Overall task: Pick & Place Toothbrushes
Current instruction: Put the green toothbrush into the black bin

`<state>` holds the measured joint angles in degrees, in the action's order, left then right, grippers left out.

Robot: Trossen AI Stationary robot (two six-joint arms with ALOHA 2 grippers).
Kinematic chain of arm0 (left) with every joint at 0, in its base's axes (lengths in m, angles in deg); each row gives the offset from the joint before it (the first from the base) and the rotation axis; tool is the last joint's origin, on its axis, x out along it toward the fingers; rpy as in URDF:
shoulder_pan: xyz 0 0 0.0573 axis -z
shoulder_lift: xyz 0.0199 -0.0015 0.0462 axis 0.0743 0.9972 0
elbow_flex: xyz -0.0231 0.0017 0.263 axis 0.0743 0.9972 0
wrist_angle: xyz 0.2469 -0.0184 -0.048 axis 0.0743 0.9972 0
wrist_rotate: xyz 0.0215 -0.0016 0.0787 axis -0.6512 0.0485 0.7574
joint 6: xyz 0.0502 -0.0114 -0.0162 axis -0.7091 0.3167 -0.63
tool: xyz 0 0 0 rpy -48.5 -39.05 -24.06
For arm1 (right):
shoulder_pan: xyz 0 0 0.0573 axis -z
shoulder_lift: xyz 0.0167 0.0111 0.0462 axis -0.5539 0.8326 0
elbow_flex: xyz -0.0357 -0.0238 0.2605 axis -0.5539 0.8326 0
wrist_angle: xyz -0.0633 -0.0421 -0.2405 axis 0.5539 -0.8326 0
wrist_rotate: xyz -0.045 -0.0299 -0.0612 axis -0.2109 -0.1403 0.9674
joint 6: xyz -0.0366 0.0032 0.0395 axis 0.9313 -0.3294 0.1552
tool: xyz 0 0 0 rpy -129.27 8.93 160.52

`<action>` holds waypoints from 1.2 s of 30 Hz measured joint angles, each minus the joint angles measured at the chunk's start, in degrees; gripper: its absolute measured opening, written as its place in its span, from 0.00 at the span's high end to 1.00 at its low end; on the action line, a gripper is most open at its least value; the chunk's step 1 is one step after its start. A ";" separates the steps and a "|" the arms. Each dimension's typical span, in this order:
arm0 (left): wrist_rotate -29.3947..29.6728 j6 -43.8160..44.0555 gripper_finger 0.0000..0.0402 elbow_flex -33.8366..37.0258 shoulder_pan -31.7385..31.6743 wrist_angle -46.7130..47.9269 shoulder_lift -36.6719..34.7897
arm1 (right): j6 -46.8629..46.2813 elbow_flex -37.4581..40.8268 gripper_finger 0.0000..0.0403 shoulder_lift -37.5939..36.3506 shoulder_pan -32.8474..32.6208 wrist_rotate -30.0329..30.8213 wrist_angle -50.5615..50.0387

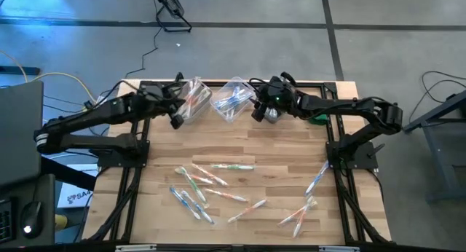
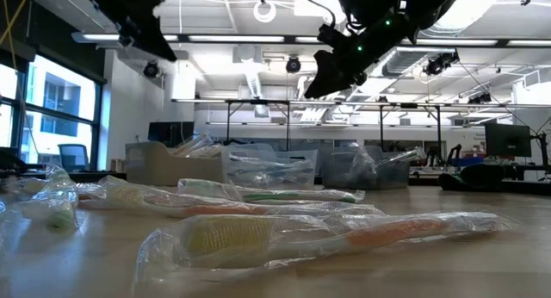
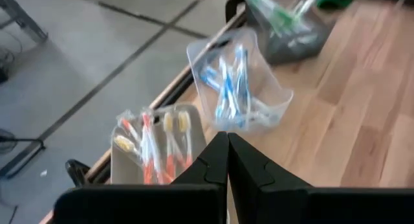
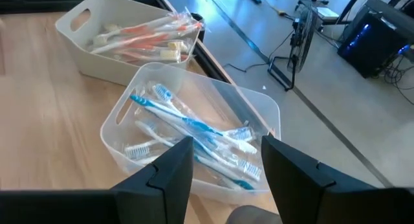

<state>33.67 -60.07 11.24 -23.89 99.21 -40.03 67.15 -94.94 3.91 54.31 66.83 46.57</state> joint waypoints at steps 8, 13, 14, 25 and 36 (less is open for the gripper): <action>0.01 -0.06 1.00 0.00 0.18 -0.15 -3.26 | -0.67 0.00 0.57 0.00 -3.27 -3.23 -1.26; 0.02 -0.08 1.00 0.02 0.18 -0.14 -2.41 | -6.36 0.00 0.57 0.00 -7.71 -12.48 -1.42; 0.02 -0.08 1.00 0.02 0.18 -0.11 -2.01 | -7.40 0.01 0.57 0.00 -8.77 -13.98 -1.45; 0.07 -0.08 1.00 0.04 0.16 6.11 1.82 | -8.02 -0.01 0.57 0.00 -24.22 -12.69 -1.63; 0.09 2.04 1.00 0.04 0.16 11.39 2.22 | -9.32 -0.01 0.57 0.00 -38.07 5.98 -1.45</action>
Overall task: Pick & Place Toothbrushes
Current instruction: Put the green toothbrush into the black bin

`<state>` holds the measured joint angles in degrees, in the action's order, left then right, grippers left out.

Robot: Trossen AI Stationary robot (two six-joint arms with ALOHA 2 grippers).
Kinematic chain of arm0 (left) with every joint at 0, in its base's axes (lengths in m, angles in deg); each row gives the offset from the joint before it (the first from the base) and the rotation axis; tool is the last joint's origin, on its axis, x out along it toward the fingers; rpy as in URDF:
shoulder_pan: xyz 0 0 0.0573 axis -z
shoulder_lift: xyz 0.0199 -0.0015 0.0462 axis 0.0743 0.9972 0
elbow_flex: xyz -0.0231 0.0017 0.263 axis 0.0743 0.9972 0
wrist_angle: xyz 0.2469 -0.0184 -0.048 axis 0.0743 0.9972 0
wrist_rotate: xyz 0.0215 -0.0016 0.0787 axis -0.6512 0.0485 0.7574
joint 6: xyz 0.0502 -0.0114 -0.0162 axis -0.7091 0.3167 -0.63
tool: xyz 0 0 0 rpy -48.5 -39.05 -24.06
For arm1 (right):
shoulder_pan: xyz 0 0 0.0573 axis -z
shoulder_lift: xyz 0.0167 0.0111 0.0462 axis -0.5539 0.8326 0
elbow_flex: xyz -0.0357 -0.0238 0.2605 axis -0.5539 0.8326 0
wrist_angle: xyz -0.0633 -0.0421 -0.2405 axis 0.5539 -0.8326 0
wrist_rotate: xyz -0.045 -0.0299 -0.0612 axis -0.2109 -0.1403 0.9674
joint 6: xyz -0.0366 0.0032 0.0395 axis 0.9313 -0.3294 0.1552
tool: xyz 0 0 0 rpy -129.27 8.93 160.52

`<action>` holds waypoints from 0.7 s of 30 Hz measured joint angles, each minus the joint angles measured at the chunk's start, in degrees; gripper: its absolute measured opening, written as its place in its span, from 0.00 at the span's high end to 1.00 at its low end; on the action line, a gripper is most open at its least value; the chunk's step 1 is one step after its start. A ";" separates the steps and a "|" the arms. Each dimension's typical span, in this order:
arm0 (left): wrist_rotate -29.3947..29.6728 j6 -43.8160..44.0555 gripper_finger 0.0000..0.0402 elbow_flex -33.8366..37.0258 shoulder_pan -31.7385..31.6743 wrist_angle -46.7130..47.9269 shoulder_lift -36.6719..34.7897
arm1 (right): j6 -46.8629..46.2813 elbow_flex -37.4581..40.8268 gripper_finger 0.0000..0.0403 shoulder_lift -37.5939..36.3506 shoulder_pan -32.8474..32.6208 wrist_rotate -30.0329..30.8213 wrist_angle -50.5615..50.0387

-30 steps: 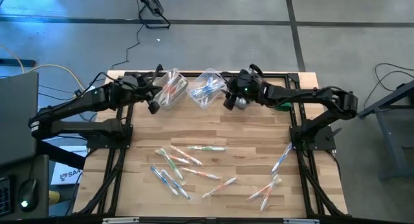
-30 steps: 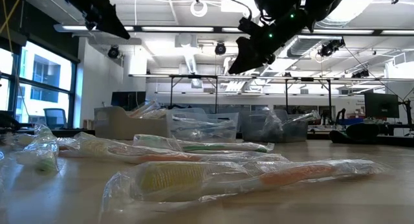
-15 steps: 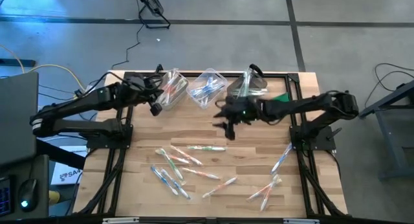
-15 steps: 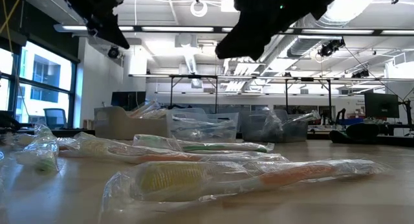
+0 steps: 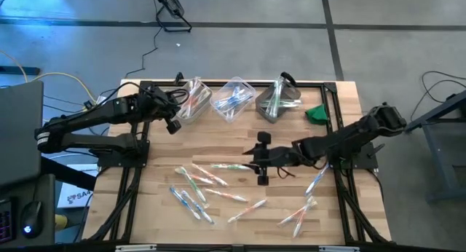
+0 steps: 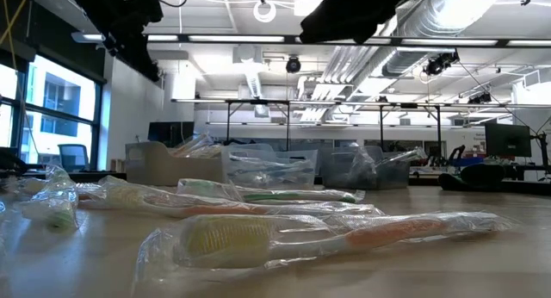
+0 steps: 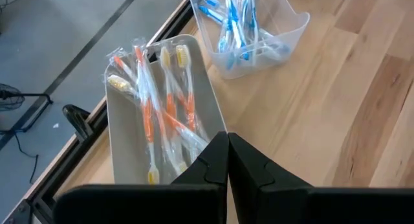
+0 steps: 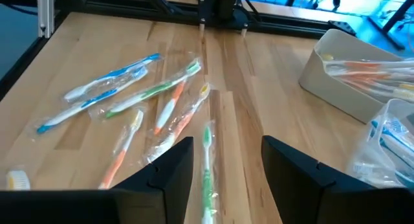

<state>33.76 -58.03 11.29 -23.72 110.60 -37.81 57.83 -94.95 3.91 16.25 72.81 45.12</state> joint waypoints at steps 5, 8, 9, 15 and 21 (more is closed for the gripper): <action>-0.01 0.03 1.00 0.00 0.00 -0.01 0.00 | -1.91 0.00 0.57 0.43 -1.10 0.62 -0.87; -0.02 0.04 1.00 0.00 0.00 -0.07 0.00 | -2.85 0.00 0.57 1.77 -0.35 0.46 -1.29; 0.00 0.04 1.00 0.00 0.00 -0.14 0.00 | -2.91 0.00 0.57 2.35 0.07 0.21 -1.23; -0.02 0.04 1.00 0.00 0.00 -0.46 0.00 | -2.97 0.00 0.57 5.81 2.23 -1.84 -1.29; -0.02 0.07 1.00 0.00 0.00 -0.44 0.00 | -5.64 0.00 0.57 9.37 3.38 -6.84 -0.91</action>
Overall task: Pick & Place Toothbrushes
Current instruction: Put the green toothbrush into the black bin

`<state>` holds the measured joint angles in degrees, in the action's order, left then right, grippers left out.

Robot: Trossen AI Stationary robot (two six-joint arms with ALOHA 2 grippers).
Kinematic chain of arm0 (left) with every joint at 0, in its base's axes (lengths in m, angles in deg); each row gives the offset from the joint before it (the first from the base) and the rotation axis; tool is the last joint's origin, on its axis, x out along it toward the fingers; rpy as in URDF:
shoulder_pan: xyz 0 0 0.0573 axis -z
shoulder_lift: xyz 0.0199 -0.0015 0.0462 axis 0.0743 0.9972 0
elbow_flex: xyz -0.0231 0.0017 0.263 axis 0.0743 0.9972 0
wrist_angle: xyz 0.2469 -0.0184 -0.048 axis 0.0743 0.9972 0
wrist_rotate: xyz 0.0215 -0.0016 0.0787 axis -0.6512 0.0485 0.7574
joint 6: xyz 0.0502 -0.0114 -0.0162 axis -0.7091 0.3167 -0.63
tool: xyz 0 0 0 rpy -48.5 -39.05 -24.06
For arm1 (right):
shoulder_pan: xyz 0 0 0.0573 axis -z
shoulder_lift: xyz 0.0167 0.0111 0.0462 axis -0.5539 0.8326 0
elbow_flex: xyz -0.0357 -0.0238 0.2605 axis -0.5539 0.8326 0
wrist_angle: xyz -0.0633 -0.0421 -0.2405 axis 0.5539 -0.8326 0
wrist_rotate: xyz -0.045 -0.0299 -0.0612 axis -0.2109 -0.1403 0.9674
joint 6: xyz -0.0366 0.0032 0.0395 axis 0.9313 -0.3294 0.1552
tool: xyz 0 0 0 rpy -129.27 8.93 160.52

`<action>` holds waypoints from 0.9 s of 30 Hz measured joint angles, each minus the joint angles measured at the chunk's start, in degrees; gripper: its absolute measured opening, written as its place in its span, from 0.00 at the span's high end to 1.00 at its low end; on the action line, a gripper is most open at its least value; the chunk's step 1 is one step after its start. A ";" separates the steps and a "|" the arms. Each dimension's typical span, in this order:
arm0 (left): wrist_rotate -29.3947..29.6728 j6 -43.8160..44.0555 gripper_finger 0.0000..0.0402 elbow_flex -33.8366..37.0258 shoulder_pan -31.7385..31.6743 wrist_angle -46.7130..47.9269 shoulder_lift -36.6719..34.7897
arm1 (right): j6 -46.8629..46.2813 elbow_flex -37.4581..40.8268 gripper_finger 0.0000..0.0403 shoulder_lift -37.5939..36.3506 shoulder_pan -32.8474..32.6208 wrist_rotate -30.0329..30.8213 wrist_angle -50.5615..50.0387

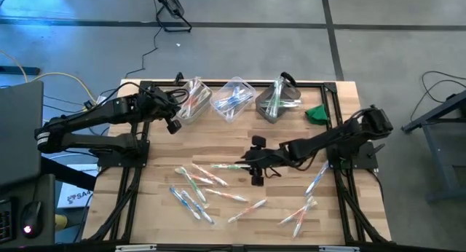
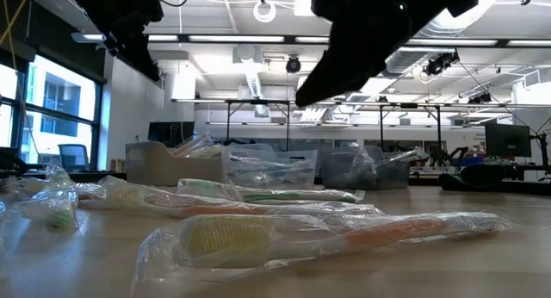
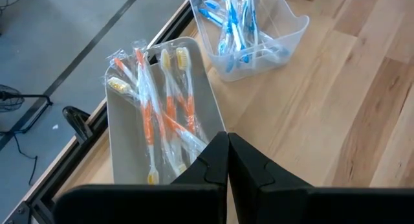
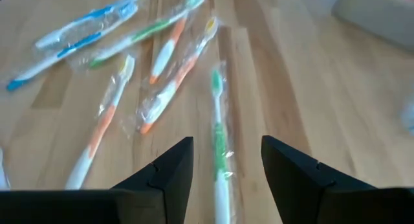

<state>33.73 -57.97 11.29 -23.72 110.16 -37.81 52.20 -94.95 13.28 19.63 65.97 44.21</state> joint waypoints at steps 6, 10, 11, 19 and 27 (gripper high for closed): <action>0.00 0.00 1.00 0.00 0.00 -0.03 0.00 | -0.72 0.00 0.57 3.95 0.18 -0.85 0.12; 0.00 0.00 1.00 0.00 -0.01 -0.04 0.00 | -0.74 0.00 0.57 6.64 0.18 -0.88 0.38; 0.00 0.00 1.00 0.00 -0.01 -0.04 0.00 | -0.74 0.00 0.57 7.32 0.18 -0.89 0.48; -0.02 0.02 1.00 0.00 0.00 -0.02 0.00 | -0.74 0.00 0.57 11.40 0.55 -0.30 0.97; -0.02 0.02 1.00 0.00 -0.02 -0.04 0.00 | -0.74 -0.11 0.57 13.16 2.14 -0.42 2.37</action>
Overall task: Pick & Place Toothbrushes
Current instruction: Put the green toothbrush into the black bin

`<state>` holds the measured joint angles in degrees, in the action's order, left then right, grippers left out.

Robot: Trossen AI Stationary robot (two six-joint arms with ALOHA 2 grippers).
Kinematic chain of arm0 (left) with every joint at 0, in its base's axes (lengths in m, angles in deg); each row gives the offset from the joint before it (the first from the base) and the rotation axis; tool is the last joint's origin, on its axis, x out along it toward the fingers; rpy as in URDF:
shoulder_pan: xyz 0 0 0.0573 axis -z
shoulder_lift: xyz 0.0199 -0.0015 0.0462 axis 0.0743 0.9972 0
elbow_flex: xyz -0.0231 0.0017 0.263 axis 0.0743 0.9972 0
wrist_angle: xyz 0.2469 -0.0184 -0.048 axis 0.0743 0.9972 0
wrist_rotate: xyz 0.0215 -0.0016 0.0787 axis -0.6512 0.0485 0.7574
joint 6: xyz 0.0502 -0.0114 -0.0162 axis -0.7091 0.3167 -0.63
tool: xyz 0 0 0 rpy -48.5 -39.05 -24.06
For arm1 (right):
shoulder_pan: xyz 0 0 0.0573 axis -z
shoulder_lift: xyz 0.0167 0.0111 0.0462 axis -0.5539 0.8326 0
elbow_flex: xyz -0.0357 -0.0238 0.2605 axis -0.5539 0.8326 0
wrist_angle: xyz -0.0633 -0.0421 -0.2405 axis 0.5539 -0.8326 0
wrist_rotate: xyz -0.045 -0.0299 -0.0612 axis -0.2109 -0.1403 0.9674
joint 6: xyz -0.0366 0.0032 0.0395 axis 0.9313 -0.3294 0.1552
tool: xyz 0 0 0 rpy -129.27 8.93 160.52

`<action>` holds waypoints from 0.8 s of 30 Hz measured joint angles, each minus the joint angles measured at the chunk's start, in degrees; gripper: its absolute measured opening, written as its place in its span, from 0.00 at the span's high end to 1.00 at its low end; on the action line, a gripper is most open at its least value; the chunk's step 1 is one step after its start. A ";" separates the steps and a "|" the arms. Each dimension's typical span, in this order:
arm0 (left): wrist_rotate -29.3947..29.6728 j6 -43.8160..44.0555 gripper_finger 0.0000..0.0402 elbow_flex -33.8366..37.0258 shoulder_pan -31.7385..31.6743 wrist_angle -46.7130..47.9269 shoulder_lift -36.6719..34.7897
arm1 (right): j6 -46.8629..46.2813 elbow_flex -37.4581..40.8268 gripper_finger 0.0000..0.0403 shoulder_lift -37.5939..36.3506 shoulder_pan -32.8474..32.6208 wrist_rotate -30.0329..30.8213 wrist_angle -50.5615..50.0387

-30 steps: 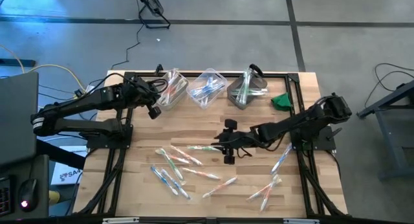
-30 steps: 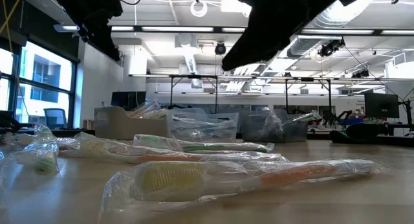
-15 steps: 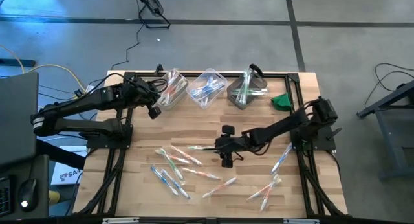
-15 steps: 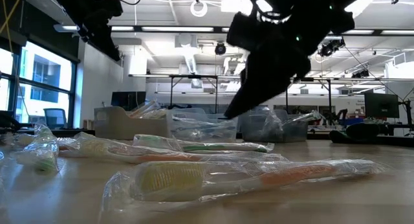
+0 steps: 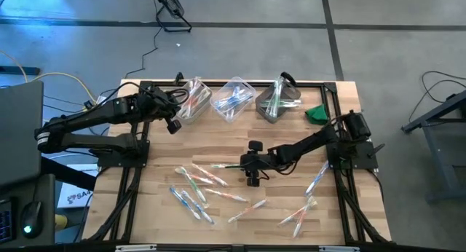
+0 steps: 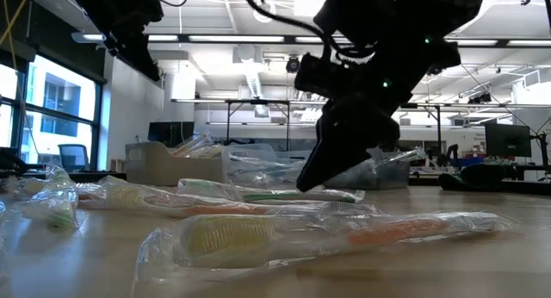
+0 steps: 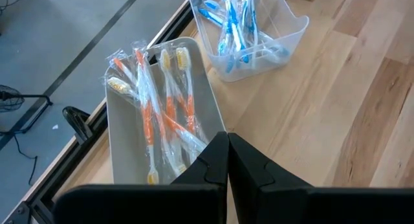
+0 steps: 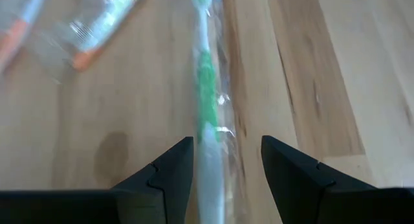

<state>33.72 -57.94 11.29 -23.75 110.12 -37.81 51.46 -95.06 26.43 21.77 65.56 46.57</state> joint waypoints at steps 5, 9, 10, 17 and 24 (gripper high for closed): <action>0.00 0.00 1.00 -0.02 0.02 0.00 0.00 | -0.06 0.01 0.57 0.68 1.20 -2.99 -0.09; 0.01 0.00 1.00 -0.02 0.01 0.00 0.00 | -1.36 0.03 0.57 1.11 1.54 -3.29 -0.03; 0.00 0.00 1.00 -0.02 0.02 0.02 0.00 | -1.40 0.05 0.57 1.22 1.54 -3.31 -0.22; 0.00 0.00 1.00 -0.02 0.00 0.02 0.00 | -1.38 0.04 0.61 1.23 1.50 -3.15 -0.37; 0.01 -0.01 1.00 -0.02 0.02 0.02 0.00 | -1.32 0.04 0.79 1.23 1.48 -3.30 -0.47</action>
<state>33.73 -57.95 11.26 -23.72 110.14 -37.81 50.14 -95.02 27.67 23.24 62.26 46.10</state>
